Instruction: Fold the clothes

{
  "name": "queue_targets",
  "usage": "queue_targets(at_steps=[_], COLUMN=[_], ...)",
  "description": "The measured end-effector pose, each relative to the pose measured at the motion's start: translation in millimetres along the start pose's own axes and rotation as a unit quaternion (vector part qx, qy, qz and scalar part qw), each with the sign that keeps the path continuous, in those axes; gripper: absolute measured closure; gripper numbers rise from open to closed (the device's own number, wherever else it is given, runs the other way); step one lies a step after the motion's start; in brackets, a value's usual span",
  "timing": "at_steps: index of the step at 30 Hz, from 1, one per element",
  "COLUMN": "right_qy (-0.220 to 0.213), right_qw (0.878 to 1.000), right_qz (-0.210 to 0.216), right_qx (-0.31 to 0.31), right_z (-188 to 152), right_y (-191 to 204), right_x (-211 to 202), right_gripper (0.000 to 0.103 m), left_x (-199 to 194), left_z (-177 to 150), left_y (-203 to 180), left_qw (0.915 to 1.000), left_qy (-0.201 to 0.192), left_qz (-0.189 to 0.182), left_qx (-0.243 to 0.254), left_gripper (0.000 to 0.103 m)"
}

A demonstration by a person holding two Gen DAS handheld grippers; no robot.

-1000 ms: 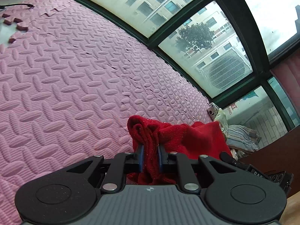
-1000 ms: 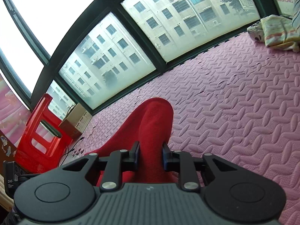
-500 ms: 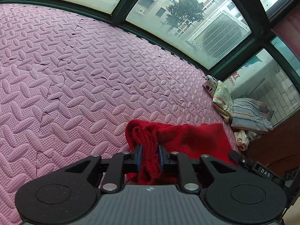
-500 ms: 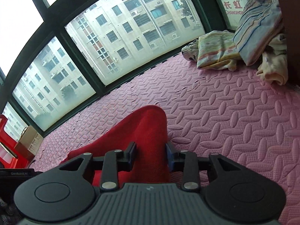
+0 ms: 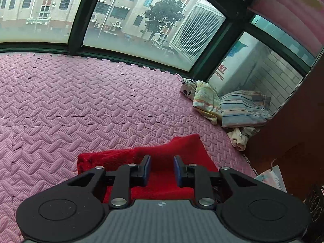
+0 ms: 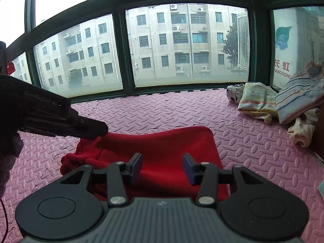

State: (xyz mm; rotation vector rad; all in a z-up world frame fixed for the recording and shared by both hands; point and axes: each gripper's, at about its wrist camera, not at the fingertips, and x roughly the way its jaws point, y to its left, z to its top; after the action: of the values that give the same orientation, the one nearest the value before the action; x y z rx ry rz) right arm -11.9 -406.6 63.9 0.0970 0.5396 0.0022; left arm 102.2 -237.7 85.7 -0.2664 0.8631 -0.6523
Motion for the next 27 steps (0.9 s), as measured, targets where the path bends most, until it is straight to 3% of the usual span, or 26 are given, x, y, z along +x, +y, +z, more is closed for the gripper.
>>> queue_targets(at_steps=[8,16,22,27], right_qy=[0.016,-0.012,-0.045,-0.021], right_qw=[1.000,0.999,0.999,0.999], right_qz=[-0.026,-0.040,-0.008,0.014], right_qx=[0.007,-0.010,-0.014,-0.024], right_z=[-27.7,-38.7,-23.5,-28.9], right_y=[22.9,32.8,47.5,62.4], right_x=[10.6,5.8,-7.9,8.5], right_gripper=[0.058,0.058,0.059,0.059], left_x=[20.5,24.2,6.7,0.9], left_z=[-2.3,-7.7,-7.9,-12.0], left_y=[19.1,31.5,31.7,36.2], left_qw=[0.9991,0.9982,0.9983,0.9985], left_qy=[0.015,0.015,0.001,0.003], left_qz=[0.025,0.027,0.024,0.030], left_qx=[-0.032,-0.051,-0.053,-0.044], left_gripper=[0.081,0.085,0.085,0.085])
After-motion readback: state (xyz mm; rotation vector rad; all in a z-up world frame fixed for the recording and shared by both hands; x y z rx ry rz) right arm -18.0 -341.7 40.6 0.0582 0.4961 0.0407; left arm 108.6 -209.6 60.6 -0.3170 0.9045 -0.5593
